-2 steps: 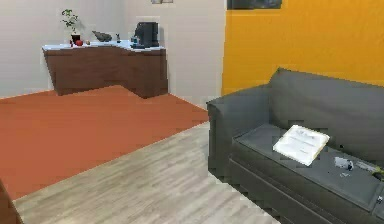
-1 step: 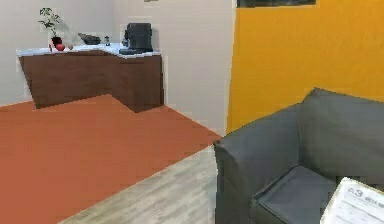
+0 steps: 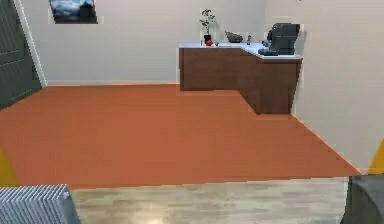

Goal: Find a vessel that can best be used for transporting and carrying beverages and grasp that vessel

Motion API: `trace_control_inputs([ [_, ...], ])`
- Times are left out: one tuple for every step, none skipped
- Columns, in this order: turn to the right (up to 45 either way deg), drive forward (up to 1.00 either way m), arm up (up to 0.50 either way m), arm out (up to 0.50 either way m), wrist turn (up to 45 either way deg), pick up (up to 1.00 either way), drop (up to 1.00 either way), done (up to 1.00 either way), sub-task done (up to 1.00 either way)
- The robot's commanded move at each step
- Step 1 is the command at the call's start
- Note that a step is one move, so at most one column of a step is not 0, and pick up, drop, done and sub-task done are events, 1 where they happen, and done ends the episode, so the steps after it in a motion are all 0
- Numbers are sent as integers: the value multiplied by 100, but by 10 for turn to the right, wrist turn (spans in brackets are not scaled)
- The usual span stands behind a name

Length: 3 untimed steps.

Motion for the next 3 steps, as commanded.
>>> trace_control_inputs([
  [0,100,0,0,0,0,0,0,0],
  [0,100,0,0,0,0,0,0,0],
  [-30,0,0,0,0,0,0,0,0],
])
